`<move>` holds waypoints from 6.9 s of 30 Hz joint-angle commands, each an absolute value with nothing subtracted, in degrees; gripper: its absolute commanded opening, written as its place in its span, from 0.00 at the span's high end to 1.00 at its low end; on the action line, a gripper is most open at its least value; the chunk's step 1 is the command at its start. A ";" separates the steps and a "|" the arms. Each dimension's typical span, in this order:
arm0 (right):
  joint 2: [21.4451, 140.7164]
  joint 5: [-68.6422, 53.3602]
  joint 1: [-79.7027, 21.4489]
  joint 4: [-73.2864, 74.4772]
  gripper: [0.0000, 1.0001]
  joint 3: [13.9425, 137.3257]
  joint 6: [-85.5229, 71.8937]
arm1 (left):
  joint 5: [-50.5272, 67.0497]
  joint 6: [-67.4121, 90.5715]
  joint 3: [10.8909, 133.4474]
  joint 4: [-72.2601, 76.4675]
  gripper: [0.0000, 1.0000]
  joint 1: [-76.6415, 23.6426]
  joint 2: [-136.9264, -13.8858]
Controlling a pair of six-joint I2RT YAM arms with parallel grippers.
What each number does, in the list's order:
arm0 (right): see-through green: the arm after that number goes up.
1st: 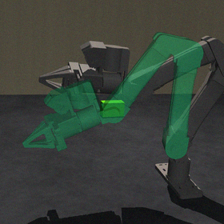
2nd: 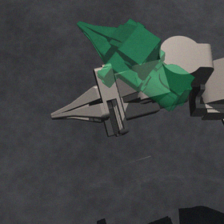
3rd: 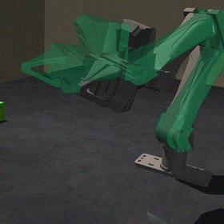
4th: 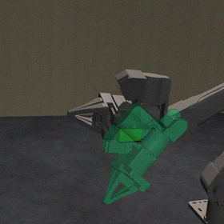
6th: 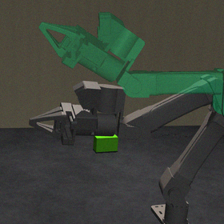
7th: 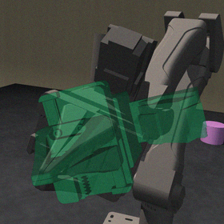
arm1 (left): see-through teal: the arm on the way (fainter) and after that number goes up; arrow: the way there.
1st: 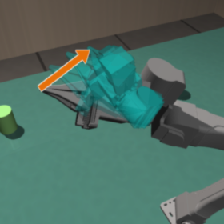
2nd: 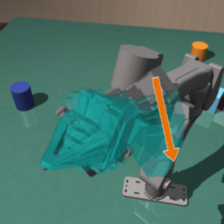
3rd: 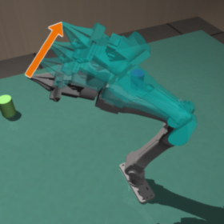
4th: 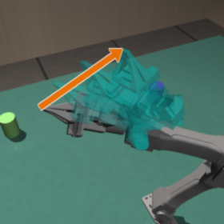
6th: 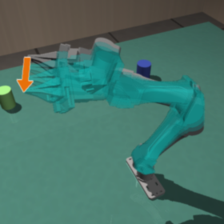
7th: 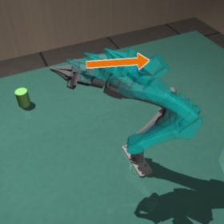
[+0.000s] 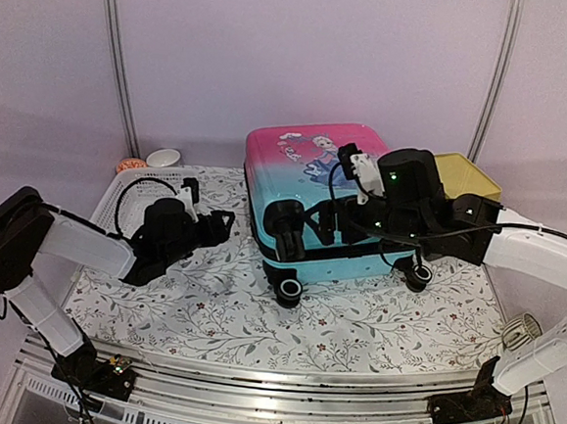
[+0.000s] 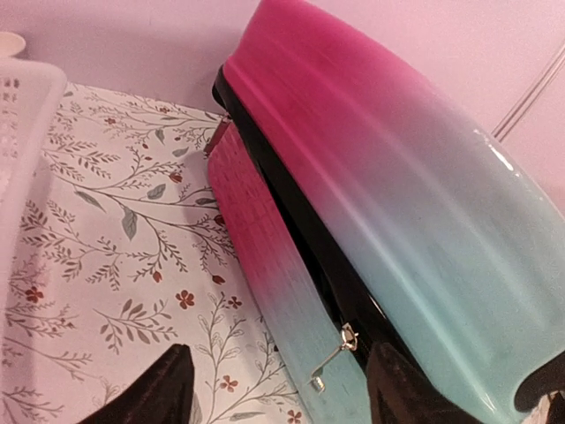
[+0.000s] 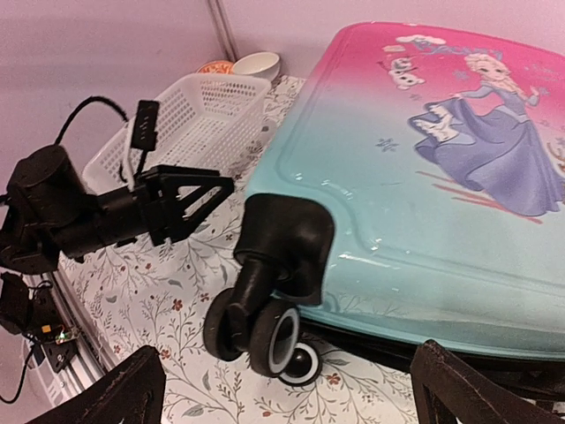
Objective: Open, take out, and arrange the luggage
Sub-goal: Unzip the zipper of the luggage, then adjust the luggage at the center of the board.
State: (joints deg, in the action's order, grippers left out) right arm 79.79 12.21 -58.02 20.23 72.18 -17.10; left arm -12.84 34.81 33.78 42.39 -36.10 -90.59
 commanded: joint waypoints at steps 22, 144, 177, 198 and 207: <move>70.84 8.64 -36.15 24.34 0.01 62.84 -22.13 | -7.72 31.37 34.89 7.49 0.02 -35.66 -66.12; 74.52 7.86 -42.18 39.48 0.39 60.42 -36.67 | -6.43 34.74 52.58 -16.51 0.02 -37.88 -64.42; 75.98 -1.87 -31.01 40.75 0.06 66.56 -20.47 | -14.24 34.73 54.84 -24.01 0.02 -49.43 -68.37; 82.06 11.29 -34.91 43.18 0.38 65.27 -26.66 | -11.17 32.00 59.75 -17.18 0.18 -48.80 -82.71; 81.67 13.44 -43.02 47.72 0.46 66.17 -37.45 | -5.56 26.90 57.53 -11.75 0.34 -38.66 -84.37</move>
